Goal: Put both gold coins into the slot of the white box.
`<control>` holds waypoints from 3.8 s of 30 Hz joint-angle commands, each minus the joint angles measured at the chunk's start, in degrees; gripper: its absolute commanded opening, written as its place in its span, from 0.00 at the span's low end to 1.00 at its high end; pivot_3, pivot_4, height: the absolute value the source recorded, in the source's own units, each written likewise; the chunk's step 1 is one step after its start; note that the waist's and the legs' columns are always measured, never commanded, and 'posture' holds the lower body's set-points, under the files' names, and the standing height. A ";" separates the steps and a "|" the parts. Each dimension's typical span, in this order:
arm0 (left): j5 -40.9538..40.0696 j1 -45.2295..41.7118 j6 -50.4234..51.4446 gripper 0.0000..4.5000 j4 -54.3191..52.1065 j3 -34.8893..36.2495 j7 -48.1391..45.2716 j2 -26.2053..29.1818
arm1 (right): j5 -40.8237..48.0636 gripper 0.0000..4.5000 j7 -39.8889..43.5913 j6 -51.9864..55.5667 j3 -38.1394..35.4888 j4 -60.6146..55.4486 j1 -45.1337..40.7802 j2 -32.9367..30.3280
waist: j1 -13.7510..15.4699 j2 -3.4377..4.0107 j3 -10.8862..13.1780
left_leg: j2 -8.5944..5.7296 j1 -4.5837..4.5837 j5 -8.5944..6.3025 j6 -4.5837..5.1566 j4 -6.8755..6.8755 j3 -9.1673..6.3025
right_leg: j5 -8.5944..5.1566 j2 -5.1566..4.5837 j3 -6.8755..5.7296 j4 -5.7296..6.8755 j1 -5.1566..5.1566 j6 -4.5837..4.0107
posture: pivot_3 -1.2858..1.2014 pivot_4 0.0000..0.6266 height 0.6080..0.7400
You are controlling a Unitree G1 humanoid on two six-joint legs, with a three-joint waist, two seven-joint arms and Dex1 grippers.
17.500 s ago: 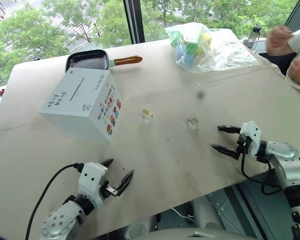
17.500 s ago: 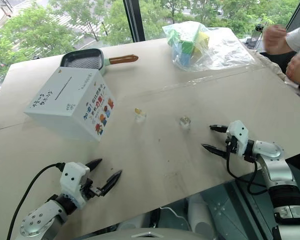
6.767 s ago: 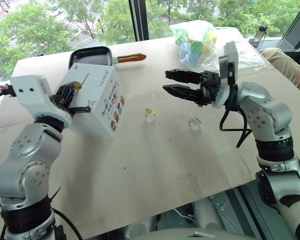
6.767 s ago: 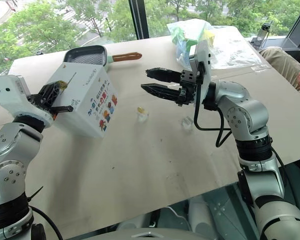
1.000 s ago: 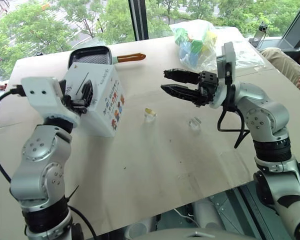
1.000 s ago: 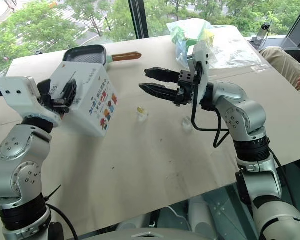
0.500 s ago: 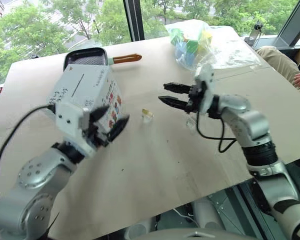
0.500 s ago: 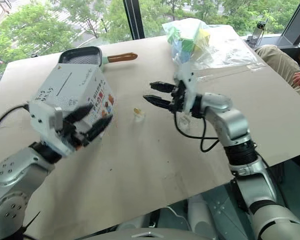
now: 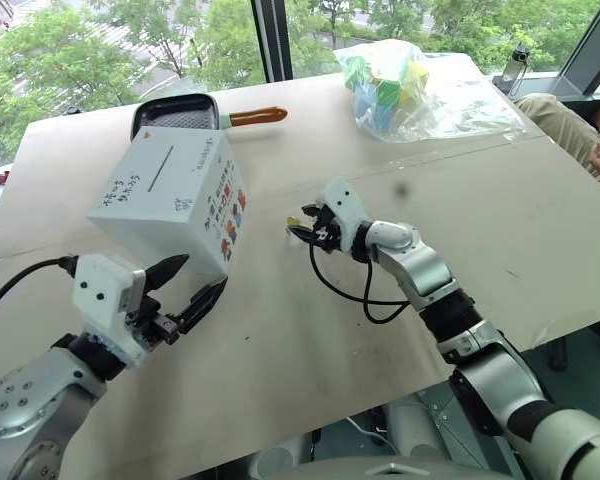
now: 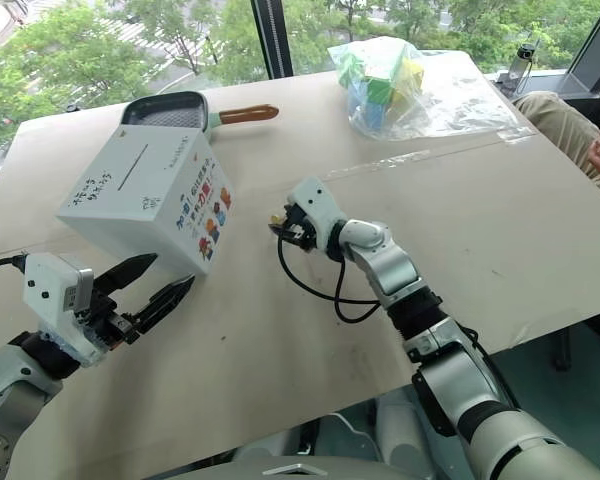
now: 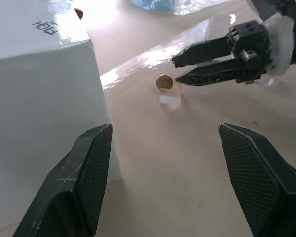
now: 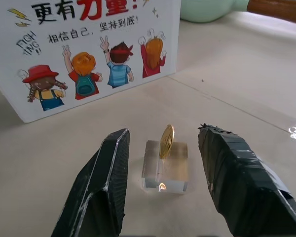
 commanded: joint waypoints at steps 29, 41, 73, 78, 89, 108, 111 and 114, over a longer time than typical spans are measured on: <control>-3.07 -0.38 1.35 0.80 0.73 0.76 4.54 0.58 | -0.57 0.00 1.11 -4.02 -4.38 7.28 -2.41 6.75 | -1.26 0.02 0.01 | -0.01 0.00 0.00 0.00 -0.01 -0.05 | 0.00 0.02 -0.02 0.01 -0.01 0.01 | 0.52 0.24 0.85; -12.57 -4.97 0.53 0.80 0.53 -1.95 7.53 -5.86 | 11.49 0.00 5.62 4.32 -11.67 -4.03 -1.52 7.93 | -1.16 0.02 0.01 | -0.01 -0.01 0.00 0.00 -0.01 -0.07 | 0.01 -0.01 -0.04 0.00 0.00 0.02 | 0.52 0.24 0.85; -44.29 -16.99 -11.27 0.68 4.14 -18.31 14.01 -21.15 | 58.87 0.00 9.17 42.45 -21.59 -28.48 2.72 2.72 | -0.93 -0.01 -0.01 | -0.05 -0.01 0.00 0.02 0.03 -0.03 | 0.01 -0.02 0.00 0.03 0.02 0.02 | 0.52 0.24 0.85; -44.48 -15.90 -11.16 0.30 3.97 -19.21 12.60 -20.36 | 59.20 0.00 8.44 42.36 -20.96 -28.89 3.04 2.43 | -0.88 -0.01 -0.01 | -0.05 -0.02 0.00 0.02 0.03 -0.04 | 0.01 -0.01 -0.01 0.03 0.02 0.02 | 0.52 0.24 0.85; -45.43 -15.88 -11.85 0.02 2.79 -21.48 12.30 -20.49 | 60.31 0.00 7.60 42.13 -20.27 -29.03 3.09 1.84 | -0.87 -0.01 -0.01 | -0.05 -0.01 0.00 0.02 0.03 -0.04 | 0.01 -0.01 0.00 0.02 0.02 0.02 | 0.52 0.24 0.85; -47.97 -16.49 -15.08 0.59 2.38 -20.84 12.50 -21.16 | 60.51 0.00 7.37 41.17 -19.93 -28.36 2.77 1.64 | -0.85 -0.01 -0.01 | -0.05 -0.02 0.00 0.02 0.03 -0.04 | 0.01 -0.01 -0.01 0.01 0.02 0.02 | 0.52 0.24 0.85; -47.99 -16.16 -14.27 0.59 1.89 -22.52 12.87 -20.85 | 60.98 0.00 7.39 41.22 -19.91 -28.42 2.70 1.77 | -0.86 -0.01 -0.01 | -0.05 -0.02 0.00 0.03 0.03 -0.04 | 0.01 0.00 -0.01 0.01 0.02 0.02 | 0.52 0.24 0.85; -47.40 -16.36 -14.17 0.59 2.14 -23.53 12.83 -21.05 | 61.42 0.00 7.44 41.28 -19.89 -28.62 2.79 1.77 | -0.86 -0.01 -0.01 | -0.05 -0.02 0.00 0.02 0.03 -0.03 | 0.01 0.00 0.00 0.01 0.02 0.02 | 0.52 0.24 0.85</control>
